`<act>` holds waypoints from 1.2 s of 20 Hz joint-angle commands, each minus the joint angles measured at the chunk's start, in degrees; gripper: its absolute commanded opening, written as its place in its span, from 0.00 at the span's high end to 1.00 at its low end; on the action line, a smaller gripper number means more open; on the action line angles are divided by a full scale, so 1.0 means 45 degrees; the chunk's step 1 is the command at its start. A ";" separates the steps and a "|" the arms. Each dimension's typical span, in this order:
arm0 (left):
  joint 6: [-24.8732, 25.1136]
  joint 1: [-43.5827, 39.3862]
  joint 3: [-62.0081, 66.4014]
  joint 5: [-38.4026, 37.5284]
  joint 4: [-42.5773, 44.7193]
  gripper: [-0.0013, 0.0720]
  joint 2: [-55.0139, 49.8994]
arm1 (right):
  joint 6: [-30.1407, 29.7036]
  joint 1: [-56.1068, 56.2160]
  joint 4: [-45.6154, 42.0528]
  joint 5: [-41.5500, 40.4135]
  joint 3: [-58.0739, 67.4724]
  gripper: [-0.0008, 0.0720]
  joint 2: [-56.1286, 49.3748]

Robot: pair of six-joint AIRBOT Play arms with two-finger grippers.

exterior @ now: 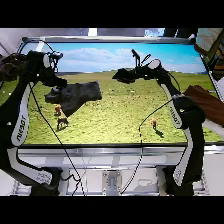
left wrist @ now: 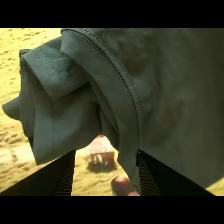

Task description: Fold the shirts.

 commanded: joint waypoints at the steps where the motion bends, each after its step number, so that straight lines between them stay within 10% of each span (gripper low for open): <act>1: -0.0044 0.0015 -0.0005 0.0301 0.0024 0.43 -0.0636 | 0.0073 0.0777 0.0408 -0.0646 -0.0015 0.28 -0.0933; 16: 0.0253 0.0000 -0.0053 0.0389 -0.2268 0.51 -0.0748 | 0.0510 0.2982 0.2016 -0.3400 0.0942 0.42 -0.2676; 21: 0.0253 0.0000 -0.0053 0.0466 -0.2390 0.51 -0.0748 | -0.2074 0.3419 0.4012 -0.3366 0.0947 0.91 -0.2637; 24: 0.0253 0.0000 -0.0049 0.0461 -0.2667 0.52 -0.0743 | -0.2934 0.3230 0.3725 -0.3099 0.1632 0.96 -0.2501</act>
